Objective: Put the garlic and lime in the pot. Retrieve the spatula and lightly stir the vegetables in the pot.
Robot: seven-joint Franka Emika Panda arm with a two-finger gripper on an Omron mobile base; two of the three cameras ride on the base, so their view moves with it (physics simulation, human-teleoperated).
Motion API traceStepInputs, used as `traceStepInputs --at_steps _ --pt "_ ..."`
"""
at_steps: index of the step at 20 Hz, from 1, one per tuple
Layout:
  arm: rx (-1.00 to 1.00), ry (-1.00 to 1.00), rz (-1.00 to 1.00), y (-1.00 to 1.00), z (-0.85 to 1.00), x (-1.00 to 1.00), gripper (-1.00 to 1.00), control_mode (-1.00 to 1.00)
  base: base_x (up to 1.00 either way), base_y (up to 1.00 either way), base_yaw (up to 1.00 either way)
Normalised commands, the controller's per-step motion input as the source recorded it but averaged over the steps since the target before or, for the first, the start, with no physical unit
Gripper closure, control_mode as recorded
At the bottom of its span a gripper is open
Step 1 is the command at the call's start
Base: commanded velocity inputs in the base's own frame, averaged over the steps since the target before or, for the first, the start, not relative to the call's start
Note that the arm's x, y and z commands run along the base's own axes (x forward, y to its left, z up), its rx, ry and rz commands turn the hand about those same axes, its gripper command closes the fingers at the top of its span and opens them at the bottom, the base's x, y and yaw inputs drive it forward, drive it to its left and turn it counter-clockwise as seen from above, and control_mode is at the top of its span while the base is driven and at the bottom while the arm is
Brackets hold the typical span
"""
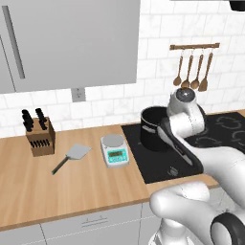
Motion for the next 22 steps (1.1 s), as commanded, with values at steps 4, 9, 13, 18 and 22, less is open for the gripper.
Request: traceStepInputs --at_steps 4,9,13,18,22 --pt "0.07 0.34 0.00 -0.24 0.06 1.00 1.00 -1.00 0.00 0.00 0.00" --pt "0.01 0.44 0.00 -0.09 0.00 1.00 1.00 -1.00 0.00 0.00 0.00" --pt "0.01 0.32 0.03 -0.04 -0.58 0.97 1.00 -1.00 0.00 0.00 0.00" --pt "0.05 0.13 0.12 -0.08 -0.78 0.78 1.00 -1.00 0.00 0.00 0.00" --pt "0.05 0.05 0.18 -0.13 -0.57 0.41 -1.00 -1.00 0.00 0.00 0.00"
